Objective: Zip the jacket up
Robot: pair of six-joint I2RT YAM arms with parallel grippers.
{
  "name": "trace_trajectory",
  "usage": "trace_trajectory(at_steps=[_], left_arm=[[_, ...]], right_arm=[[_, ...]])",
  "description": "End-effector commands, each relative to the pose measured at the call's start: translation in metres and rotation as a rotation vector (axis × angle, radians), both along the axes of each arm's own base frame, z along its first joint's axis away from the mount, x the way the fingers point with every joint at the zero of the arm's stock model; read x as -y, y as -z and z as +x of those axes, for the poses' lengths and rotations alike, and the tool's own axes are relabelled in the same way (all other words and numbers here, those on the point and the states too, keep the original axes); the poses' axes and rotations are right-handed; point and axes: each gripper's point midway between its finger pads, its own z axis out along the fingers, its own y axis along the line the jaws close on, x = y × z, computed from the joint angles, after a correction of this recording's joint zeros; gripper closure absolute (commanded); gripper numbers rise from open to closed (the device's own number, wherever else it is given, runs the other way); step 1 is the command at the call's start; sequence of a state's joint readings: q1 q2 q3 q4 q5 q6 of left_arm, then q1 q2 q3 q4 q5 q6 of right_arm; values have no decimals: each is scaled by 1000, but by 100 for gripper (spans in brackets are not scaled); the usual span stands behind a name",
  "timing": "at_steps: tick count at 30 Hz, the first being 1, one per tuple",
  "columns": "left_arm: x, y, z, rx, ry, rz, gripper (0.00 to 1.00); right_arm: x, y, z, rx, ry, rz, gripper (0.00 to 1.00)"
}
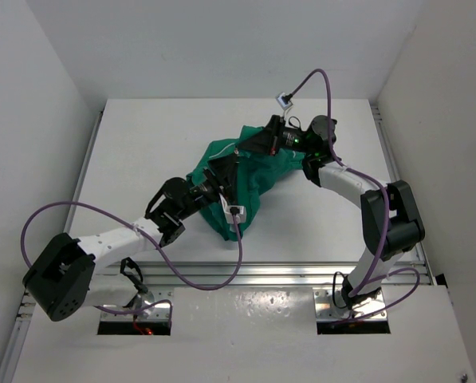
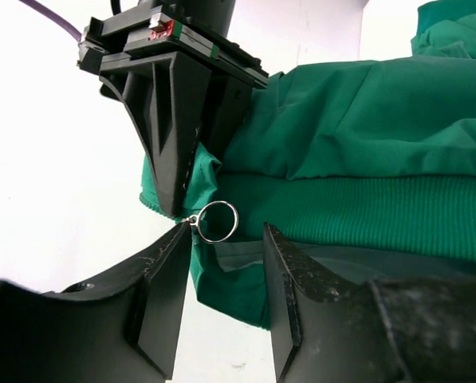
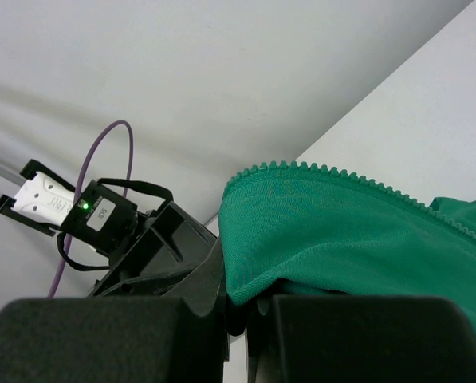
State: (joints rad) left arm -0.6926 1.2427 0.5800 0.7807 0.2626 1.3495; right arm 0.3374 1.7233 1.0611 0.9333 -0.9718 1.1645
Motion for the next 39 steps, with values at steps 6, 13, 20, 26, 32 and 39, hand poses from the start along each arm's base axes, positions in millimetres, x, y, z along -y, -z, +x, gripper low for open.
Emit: trace_trajectory(at_steps=[6,13,20,26,32,39], left_arm=[[6,-27,-10,62,36,-64,62],[6,-30,-12,54,50,-80,77],[6,-32,-12,74,44,-52,58],[9,-21,-9,85,39,-22,54],[9,-25,-8,114,36,-24,54],[10,-25,-8,120,36,-28,54]], right_arm=[[-4,-24,-4,83,-7,38,100],[-4,-22,-5,82,-10,36,100],[-4,-25,-4,86,-9,40,100],[-8,-25,-9,85,-23,39,100],[-10,-24,-11,84,-30,41,100],[-11,-22,-12,80,-30,41,100]])
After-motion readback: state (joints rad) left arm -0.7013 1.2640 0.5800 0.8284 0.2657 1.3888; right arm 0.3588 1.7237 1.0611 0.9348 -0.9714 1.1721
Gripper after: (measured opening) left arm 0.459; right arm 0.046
